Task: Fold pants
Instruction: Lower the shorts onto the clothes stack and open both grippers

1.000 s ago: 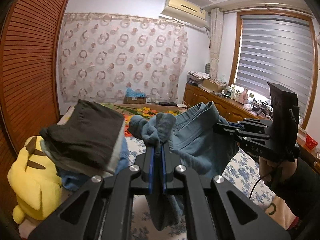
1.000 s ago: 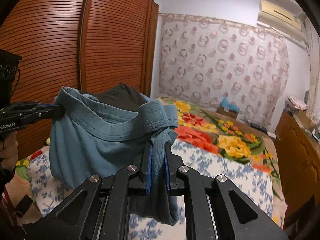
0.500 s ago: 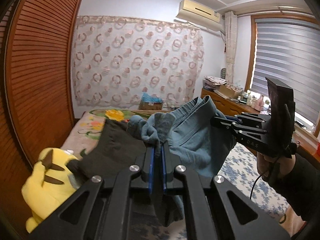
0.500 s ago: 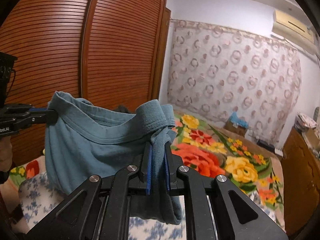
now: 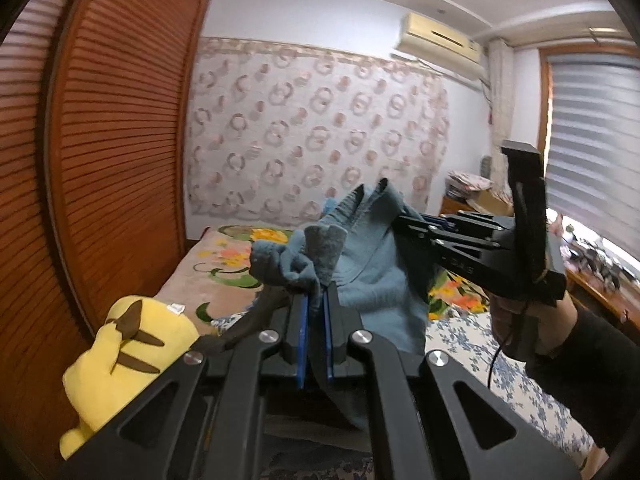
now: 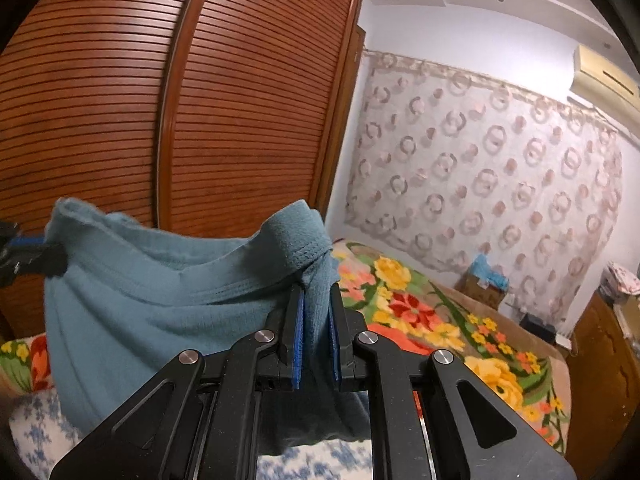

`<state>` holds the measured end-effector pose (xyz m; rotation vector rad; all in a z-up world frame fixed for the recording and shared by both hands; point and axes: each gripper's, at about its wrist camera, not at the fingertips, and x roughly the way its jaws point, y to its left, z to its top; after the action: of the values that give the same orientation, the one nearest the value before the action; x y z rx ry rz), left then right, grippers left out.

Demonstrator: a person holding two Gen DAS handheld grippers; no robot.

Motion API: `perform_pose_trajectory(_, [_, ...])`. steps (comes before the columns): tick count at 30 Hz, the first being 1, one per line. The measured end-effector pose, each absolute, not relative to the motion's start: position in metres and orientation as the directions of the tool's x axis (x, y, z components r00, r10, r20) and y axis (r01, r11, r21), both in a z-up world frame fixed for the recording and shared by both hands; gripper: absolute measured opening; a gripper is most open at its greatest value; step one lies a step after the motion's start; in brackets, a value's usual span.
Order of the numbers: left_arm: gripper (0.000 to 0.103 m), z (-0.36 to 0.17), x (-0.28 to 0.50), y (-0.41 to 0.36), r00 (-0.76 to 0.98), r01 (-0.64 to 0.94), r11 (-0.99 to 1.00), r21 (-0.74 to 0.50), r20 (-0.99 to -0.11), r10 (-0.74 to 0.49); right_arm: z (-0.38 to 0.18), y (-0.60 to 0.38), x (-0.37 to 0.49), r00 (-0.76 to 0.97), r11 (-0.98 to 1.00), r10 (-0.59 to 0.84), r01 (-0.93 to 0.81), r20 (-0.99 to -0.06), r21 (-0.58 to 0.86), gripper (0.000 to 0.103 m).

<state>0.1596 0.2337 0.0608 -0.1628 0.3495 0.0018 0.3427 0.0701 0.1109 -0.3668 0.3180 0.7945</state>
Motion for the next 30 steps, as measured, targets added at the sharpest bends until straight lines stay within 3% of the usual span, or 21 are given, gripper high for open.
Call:
perform_pose_trajectory(10, [0.005, 0.023, 0.158, 0.248, 0.923, -0.138, 0.968, -0.210, -0.382, 0.049, 0.087, 0.129, 0.366, 0.606, 0.602, 0.647, -0.778, -0.462, -0.178, 0.008])
perform_pose_trajectory(14, [0.010, 0.011, 0.157, 0.243, 0.911, -0.168, 0.965, -0.200, -0.406, 0.074, 0.085, 0.130, 0.376, 0.599, 0.620, 0.632, -0.771, -0.491, -0.142, 0.031])
perform_pose_trajectory(15, [0.014, 0.009, 0.157, 0.242, 0.907, -0.176, 0.965, -0.197, -0.413, 0.081, 0.085, 0.128, 0.377, 0.593, 0.619, 0.637, -0.774, -0.493, -0.130, 0.032])
perform_pose_trajectory(18, [0.025, 0.004, 0.156, 0.243, 0.899, -0.185, 0.963, -0.198, -0.430, 0.084, 0.085, 0.112, 0.378, 0.563, 0.605, 0.665, -0.791, -0.491, -0.087, 0.032])
perform_pose_trajectory(25, [0.028, -0.007, 0.159, 0.248, 0.876, -0.209, 0.954, -0.216, -0.476, 0.084, 0.053, 0.094, 0.386, 0.433, 0.539, 0.681, -0.843, -0.590, 0.003, 0.032])
perform_pose_trajectory(30, [0.030, -0.012, 0.160, 0.247, 0.864, -0.214, 0.953, -0.216, -0.496, 0.082, 0.029, 0.097, 0.407, 0.450, 0.591, 0.629, -0.807, -0.634, 0.014, 0.032])
